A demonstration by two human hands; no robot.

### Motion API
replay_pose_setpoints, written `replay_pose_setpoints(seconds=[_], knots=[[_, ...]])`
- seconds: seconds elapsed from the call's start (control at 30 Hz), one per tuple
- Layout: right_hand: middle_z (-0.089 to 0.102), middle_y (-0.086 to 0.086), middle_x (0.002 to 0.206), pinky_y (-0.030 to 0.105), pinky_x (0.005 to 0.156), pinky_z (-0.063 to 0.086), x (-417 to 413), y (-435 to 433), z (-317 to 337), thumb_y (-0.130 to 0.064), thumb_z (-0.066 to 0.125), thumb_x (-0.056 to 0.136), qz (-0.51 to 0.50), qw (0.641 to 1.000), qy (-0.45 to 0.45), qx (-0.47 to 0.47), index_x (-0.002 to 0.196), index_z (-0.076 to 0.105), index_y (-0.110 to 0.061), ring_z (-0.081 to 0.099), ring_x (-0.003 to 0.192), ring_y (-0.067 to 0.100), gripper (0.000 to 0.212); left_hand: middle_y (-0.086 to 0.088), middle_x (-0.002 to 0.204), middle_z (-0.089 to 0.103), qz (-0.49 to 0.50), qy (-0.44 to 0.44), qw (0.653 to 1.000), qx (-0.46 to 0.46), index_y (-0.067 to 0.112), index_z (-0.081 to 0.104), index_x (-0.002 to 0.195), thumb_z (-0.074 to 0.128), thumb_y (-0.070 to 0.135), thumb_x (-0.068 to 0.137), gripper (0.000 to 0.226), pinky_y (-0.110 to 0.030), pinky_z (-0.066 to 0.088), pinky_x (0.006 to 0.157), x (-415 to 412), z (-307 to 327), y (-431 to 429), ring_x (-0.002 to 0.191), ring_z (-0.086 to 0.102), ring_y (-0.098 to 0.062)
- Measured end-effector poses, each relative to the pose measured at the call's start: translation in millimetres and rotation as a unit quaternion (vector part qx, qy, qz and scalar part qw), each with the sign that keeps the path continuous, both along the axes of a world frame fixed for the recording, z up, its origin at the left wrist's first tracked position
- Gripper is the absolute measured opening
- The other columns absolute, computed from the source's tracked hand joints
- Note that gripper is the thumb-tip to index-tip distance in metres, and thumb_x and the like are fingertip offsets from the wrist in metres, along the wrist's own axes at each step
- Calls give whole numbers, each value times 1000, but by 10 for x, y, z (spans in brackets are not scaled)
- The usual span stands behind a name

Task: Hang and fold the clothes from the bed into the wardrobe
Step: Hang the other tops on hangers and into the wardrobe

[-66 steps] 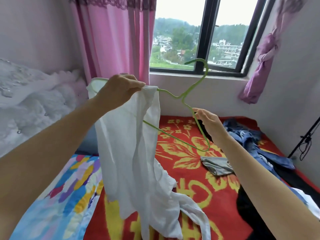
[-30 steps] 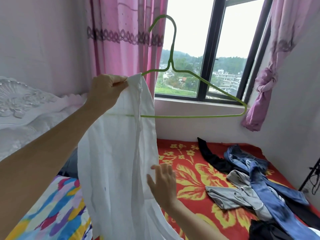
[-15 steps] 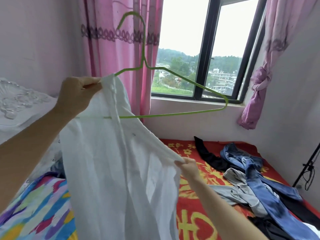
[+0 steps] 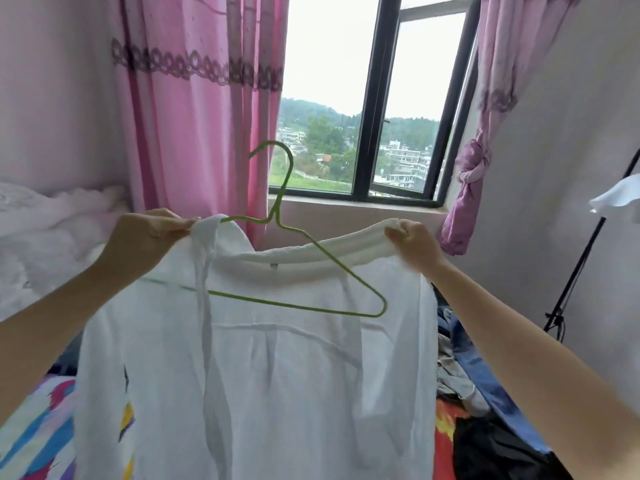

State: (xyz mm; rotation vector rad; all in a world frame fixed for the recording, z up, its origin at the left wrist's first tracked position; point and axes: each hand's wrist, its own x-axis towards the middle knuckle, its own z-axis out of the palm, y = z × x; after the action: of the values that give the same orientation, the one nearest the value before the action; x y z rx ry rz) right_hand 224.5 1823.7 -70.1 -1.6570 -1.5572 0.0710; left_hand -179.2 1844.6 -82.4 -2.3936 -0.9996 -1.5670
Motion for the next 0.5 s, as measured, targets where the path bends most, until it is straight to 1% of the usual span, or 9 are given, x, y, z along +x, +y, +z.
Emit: replay_pose_setpoints(seconds=[0.03,0.07,0.1,0.13,0.2,0.27,0.37,0.43,0.5], knots=[[62,16,85,34,68,42,-6,-18,33,-29,43,99,-42,995,-87,-2,103,61,-3,59,81,28,32,9,74,70,39,45,996,70,7,74,92,66,4,80,15,-12,49,69,27,-33,32,74,63,6],[65,18,90,36,70,42,-34,-57,69,-33,39,100,-73,985,-156,-2,103,59,-5,61,86,32,34,-4,72,69,91,89,982,136,3,75,88,63,11,82,16,-25,53,62,62,-69,54,68,66,-10],[65,19,92,36,70,42,-65,-94,102,-34,35,101,-97,974,-206,-3,104,56,-6,62,89,35,35,-11,69,68,138,123,964,189,1,75,85,59,15,84,21,-33,53,54,102,-111,69,59,64,-25],[66,19,94,36,69,41,-107,-136,125,-35,32,102,-117,962,-248,2,106,55,-7,62,90,36,36,-12,68,67,173,142,947,229,1,75,83,55,16,87,25,-35,51,48,129,-153,92,54,61,-30],[66,19,95,34,67,37,-164,-200,179,-34,28,102,-151,943,-296,10,109,53,-7,63,91,36,37,-11,67,66,199,150,931,266,2,75,83,54,14,88,24,-33,48,44,197,-202,108,51,58,-30],[65,16,96,32,68,37,-256,-210,245,-32,29,102,-158,960,-231,8,110,53,-6,62,91,34,36,-10,67,66,205,138,931,270,2,75,83,54,13,88,24,-31,46,41,272,-243,126,50,57,-29],[59,7,81,32,72,43,-600,-291,268,-26,38,99,-36,999,-22,-15,102,57,-6,60,83,27,28,-10,67,66,210,104,941,243,2,74,84,52,14,89,26,-32,46,38,420,-276,142,50,58,-30],[58,4,79,33,69,44,-860,-432,209,-24,44,97,83,993,-2,-82,98,57,-7,57,81,26,22,-13,67,66,200,57,953,222,-1,74,84,52,14,89,27,-34,47,40,474,-255,142,50,58,-31],[62,6,90,23,61,45,-944,-538,151,-29,50,95,154,969,-15,-193,106,60,-4,58,75,15,28,-16,67,66,186,13,958,219,-2,73,86,52,15,89,27,-36,48,45,457,-197,126,51,59,-33]])
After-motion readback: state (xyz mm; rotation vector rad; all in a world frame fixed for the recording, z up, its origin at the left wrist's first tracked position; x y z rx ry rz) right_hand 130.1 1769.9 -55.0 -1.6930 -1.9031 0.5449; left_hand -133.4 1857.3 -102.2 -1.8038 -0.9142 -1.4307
